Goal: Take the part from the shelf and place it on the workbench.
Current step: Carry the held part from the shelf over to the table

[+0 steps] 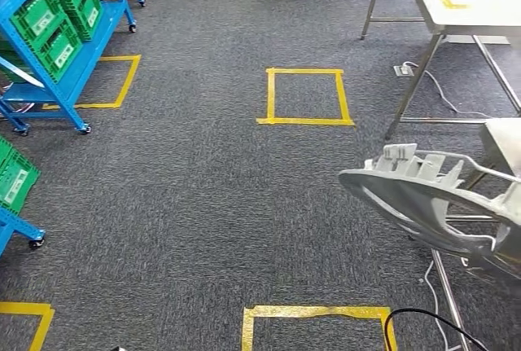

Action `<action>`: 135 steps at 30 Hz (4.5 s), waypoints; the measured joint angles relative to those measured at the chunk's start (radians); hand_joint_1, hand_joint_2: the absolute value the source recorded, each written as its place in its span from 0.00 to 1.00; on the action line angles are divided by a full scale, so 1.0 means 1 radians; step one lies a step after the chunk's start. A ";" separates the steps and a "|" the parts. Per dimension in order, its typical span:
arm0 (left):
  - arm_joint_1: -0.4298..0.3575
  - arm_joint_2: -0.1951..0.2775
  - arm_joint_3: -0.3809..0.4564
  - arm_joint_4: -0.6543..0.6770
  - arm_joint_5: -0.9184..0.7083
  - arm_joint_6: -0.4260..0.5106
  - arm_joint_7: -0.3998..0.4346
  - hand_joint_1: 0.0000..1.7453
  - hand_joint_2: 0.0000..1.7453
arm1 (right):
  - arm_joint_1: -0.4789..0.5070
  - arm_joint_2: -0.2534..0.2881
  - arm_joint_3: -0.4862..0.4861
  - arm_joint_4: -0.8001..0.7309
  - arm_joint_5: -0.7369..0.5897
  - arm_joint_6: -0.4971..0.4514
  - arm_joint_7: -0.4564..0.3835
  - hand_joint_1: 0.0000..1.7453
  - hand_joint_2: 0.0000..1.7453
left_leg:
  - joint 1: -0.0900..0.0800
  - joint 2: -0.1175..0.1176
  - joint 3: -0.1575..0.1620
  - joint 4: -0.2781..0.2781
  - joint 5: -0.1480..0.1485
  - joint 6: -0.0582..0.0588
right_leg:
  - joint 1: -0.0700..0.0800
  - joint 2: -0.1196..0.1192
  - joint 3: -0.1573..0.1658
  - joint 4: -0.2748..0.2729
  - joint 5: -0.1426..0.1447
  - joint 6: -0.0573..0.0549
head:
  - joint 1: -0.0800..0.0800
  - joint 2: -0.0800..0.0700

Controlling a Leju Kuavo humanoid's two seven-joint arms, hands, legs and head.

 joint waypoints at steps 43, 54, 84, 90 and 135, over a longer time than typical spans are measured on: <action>0.006 0.040 0.024 -0.003 -0.084 -0.024 0.022 0.00 1.00 | 0.016 0.007 0.055 -0.029 0.069 -0.104 -0.008 1.00 1.00 | -0.006 0.166 0.011 -0.017 -0.001 0.021 | 0.000 -0.173 -0.037 0.124 -0.070 0.040 | 0.004 0.000; 0.005 0.044 0.028 -0.003 -0.114 0.012 0.047 0.00 1.00 | 0.010 0.007 0.040 -0.054 0.054 -0.110 -0.016 1.00 1.00 | -0.004 0.096 -0.092 0.243 -0.153 -0.025 | -0.004 -0.110 0.021 -0.007 -0.016 -0.011 | -0.007 0.000; 0.010 0.052 0.016 -0.003 -0.209 -0.009 0.068 0.00 1.00 | -0.005 -0.021 0.026 -0.063 0.015 -0.113 0.017 1.00 1.00 | -0.004 0.098 -0.075 0.203 -0.140 -0.024 | -0.006 -0.123 0.028 -0.021 -0.011 -0.008 | -0.004 0.000; 0.008 0.052 0.051 -0.003 -0.120 -0.094 0.027 0.00 1.00 | -0.015 -0.021 0.031 -0.043 0.016 -0.124 0.032 1.00 1.00 | 0.005 0.033 -0.030 0.056 -0.011 -0.017 | -0.008 -0.033 0.025 -0.018 -0.006 0.003 | -0.005 0.000; -0.011 0.026 0.137 -0.004 -0.178 0.066 0.097 0.00 1.00 | 0.030 -0.018 0.038 -0.020 0.098 -0.289 0.099 1.00 1.00 | 0.000 0.092 -0.003 -0.033 0.020 0.034 | -0.009 -0.129 -0.109 0.259 -0.135 0.049 | 0.007 0.000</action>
